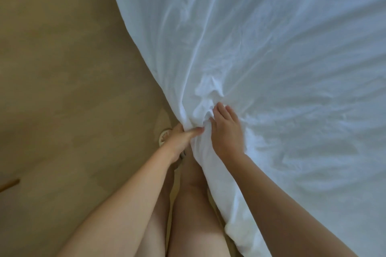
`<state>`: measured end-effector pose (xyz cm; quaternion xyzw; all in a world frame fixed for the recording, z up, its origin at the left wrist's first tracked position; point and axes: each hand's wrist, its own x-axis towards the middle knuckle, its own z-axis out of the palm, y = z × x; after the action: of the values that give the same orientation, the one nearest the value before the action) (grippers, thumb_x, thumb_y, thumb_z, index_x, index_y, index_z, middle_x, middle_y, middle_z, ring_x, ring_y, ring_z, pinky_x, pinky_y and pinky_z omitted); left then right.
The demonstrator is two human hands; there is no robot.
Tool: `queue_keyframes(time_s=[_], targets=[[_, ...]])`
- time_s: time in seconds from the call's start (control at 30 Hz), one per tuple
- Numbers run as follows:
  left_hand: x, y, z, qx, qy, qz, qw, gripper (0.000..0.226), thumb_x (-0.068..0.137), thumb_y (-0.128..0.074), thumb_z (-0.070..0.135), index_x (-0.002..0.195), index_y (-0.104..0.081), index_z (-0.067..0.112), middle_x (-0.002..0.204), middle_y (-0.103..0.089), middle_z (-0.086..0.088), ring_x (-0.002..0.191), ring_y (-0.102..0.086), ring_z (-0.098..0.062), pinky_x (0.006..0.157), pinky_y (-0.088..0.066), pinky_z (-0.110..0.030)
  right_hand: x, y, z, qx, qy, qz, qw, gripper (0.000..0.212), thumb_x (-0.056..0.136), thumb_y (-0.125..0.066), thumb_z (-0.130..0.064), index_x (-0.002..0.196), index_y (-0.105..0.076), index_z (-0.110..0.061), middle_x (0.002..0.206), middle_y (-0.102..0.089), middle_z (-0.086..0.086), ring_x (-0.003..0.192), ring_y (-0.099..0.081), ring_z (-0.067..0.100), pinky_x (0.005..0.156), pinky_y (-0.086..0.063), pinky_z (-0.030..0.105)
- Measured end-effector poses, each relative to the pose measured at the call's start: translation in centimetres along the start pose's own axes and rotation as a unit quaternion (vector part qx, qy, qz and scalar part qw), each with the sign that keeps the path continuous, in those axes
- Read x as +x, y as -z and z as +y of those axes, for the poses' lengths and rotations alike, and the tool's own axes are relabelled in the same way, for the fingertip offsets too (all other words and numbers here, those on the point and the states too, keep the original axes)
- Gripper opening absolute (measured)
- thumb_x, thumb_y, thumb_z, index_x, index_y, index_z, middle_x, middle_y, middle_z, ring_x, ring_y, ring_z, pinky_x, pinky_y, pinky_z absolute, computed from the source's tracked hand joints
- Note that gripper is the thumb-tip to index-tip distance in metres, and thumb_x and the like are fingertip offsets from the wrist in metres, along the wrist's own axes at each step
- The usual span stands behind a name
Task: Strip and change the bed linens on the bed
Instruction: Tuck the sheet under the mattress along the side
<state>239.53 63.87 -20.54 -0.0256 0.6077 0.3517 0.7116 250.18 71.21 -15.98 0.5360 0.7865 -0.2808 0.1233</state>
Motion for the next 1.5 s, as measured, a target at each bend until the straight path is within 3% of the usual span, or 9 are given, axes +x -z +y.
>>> queue_keyframes(time_s=[0.27, 0.47, 0.6, 0.7, 0.83, 0.97, 1.1, 1.2, 1.5], targets=[[-0.6, -3.9, 1.3, 0.033, -0.059, -0.010, 0.998, 0.051, 0.070, -0.080, 0.043, 0.114, -0.059, 0.027, 0.102, -0.068, 0.015, 0.094, -0.063, -0.001, 0.071, -0.051, -0.014, -2.5, 4.5, 1.3, 0.244, -0.064, 0.109, 0.962, 0.028, 0.098, -0.045, -0.015, 0.117, -0.065, -0.009, 0.124, -0.060, -0.004, 0.106, -0.049, -0.001, 0.086, -0.030, -0.005], [-1.5, -4.4, 1.3, 0.005, -0.006, -0.026, 1.000, 0.031, 0.082, -0.070, 0.025, 0.111, -0.060, 0.023, 0.101, -0.066, 0.008, 0.094, -0.062, -0.008, 0.071, -0.047, -0.019, -1.7, 4.3, 1.4, 0.257, -0.110, 0.065, 0.958, 0.034, 0.101, -0.039, -0.021, 0.131, -0.055, -0.018, 0.129, -0.058, -0.005, 0.120, -0.048, 0.008, 0.096, -0.031, 0.011], [-4.0, -3.3, 1.1, 0.074, -0.069, 0.023, 0.995, 0.011, 0.079, -0.063, 0.017, 0.075, -0.067, 0.026, 0.074, -0.068, 0.007, 0.073, -0.064, -0.008, 0.056, -0.051, -0.017, -2.1, 3.7, 1.0, 0.236, -0.069, 0.102, 0.964, 0.026, 0.099, -0.040, -0.026, 0.110, -0.064, -0.026, 0.110, -0.064, -0.009, 0.108, -0.053, 0.012, 0.097, -0.039, 0.030], [-6.0, -0.8, 0.5, 0.121, -0.124, 0.065, 0.983, 0.012, 0.070, -0.061, 0.019, 0.065, -0.069, 0.027, 0.063, -0.068, 0.008, 0.060, -0.064, -0.003, 0.052, -0.050, -0.020, -2.8, 2.1, 0.4, 0.186, -0.009, 0.134, 0.973, 0.056, 0.093, -0.033, -0.043, 0.144, -0.037, -0.021, 0.149, -0.032, -0.009, 0.140, -0.021, 0.007, 0.117, -0.010, 0.027], [-3.0, 1.6, -1.4, 0.079, -0.007, 0.214, 0.974, 0.009, 0.081, -0.063, 0.003, 0.086, -0.064, 0.010, 0.079, -0.065, -0.002, 0.074, -0.061, -0.017, 0.052, -0.046, -0.019, -5.9, -3.6, 2.1, -0.090, 0.022, -0.134, 0.987, 0.069, 0.098, -0.026, -0.048, 0.150, 0.012, -0.024, 0.155, 0.023, 0.000, 0.142, 0.024, 0.022, 0.113, 0.017, 0.039], [-0.7, 1.7, -3.4, 0.074, 0.026, 0.099, 0.992, 0.020, 0.079, -0.073, 0.010, 0.093, -0.065, 0.020, 0.095, -0.069, 0.000, 0.087, -0.065, -0.015, 0.064, -0.050, -0.019, -8.1, -7.1, 3.3, -0.095, 0.051, -0.182, 0.977, 0.075, 0.096, -0.033, -0.042, 0.148, 0.016, -0.021, 0.143, 0.038, -0.001, 0.136, 0.033, 0.026, 0.111, 0.019, 0.043], [-1.5, 0.2, -5.5, 0.079, 0.124, -0.050, 0.988, 0.027, 0.077, -0.073, 0.012, 0.101, -0.067, 0.024, 0.093, -0.073, 0.010, 0.096, -0.064, -0.011, 0.084, -0.046, -0.024, -8.6, -6.2, 3.3, -0.004, 0.054, -0.113, 0.992, 0.078, 0.093, -0.045, -0.035, 0.149, 0.005, -0.017, 0.149, 0.024, -0.003, 0.137, 0.030, 0.019, 0.114, 0.017, 0.037], [-1.8, -2.0, -6.7, 0.017, 0.151, -0.069, 0.986, 0.033, 0.074, -0.075, 0.008, 0.104, -0.067, 0.020, 0.100, -0.073, 0.004, 0.099, -0.065, -0.014, 0.083, -0.048, -0.024, -9.6, -4.7, 4.7, 0.042, -0.024, -0.012, 0.999, 0.080, 0.084, -0.061, -0.028, 0.149, -0.018, -0.008, 0.156, -0.011, 0.008, 0.145, -0.002, 0.029, 0.114, 0.006, 0.042], [-4.1, -4.7, -7.3, 0.149, -0.031, 0.018, 0.988, 0.015, 0.071, -0.075, 0.023, 0.084, -0.069, 0.029, 0.089, -0.072, 0.009, 0.087, -0.066, -0.008, 0.069, -0.053, -0.018, -14.7, -4.9, 8.4, 0.097, -0.115, 0.061, 0.987, 0.073, 0.084, -0.032, -0.051, 0.148, -0.012, -0.023, 0.155, -0.014, 0.014, 0.143, -0.004, 0.025, 0.114, 0.010, 0.035]])
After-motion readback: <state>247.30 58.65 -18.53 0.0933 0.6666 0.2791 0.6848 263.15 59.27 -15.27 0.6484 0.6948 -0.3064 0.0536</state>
